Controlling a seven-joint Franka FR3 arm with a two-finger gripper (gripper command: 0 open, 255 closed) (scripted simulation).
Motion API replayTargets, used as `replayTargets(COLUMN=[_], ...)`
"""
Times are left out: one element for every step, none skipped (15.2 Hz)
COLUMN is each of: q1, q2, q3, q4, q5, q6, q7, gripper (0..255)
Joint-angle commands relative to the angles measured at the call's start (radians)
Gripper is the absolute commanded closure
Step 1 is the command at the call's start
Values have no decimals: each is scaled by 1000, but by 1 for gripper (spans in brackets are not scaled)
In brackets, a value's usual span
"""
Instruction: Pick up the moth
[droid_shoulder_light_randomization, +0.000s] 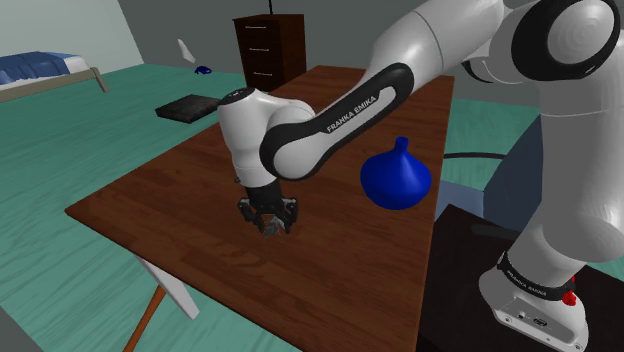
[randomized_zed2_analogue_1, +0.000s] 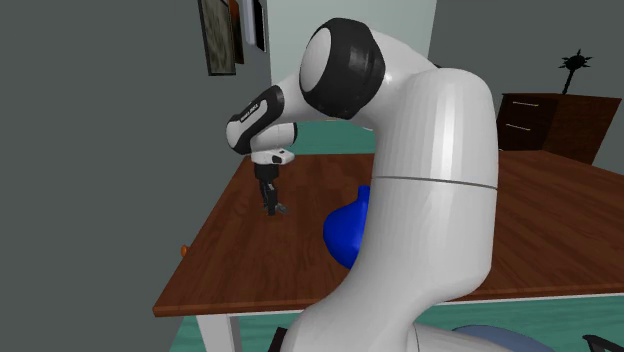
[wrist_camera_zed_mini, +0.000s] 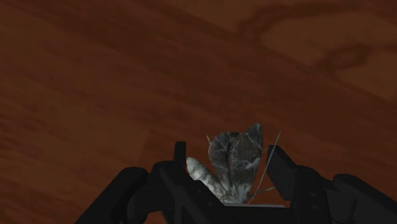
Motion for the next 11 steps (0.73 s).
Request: replayTargets(q1=[0, 0, 0, 0, 0, 0, 0, 0, 1, -1, -3], q2=[0, 0, 0, 0, 0, 0, 0, 0, 2, -5, -11], q3=[0, 0, 0, 0, 0, 0, 0, 0, -1, 2, 5], q4=[-2, -2, -2, -2, -2, -2, -2, -2, 0, 5, 11], q5=[0, 0, 0, 0, 0, 0, 0, 0, -1, 4, 9], q6=[2, 2, 2, 2, 2, 2, 2, 2, 2, -9, -19], q7=[0, 0, 0, 0, 0, 0, 0, 0, 0, -3, -6], gripper=[255, 255, 255, 255, 255, 255, 255, 255, 255, 255, 255])
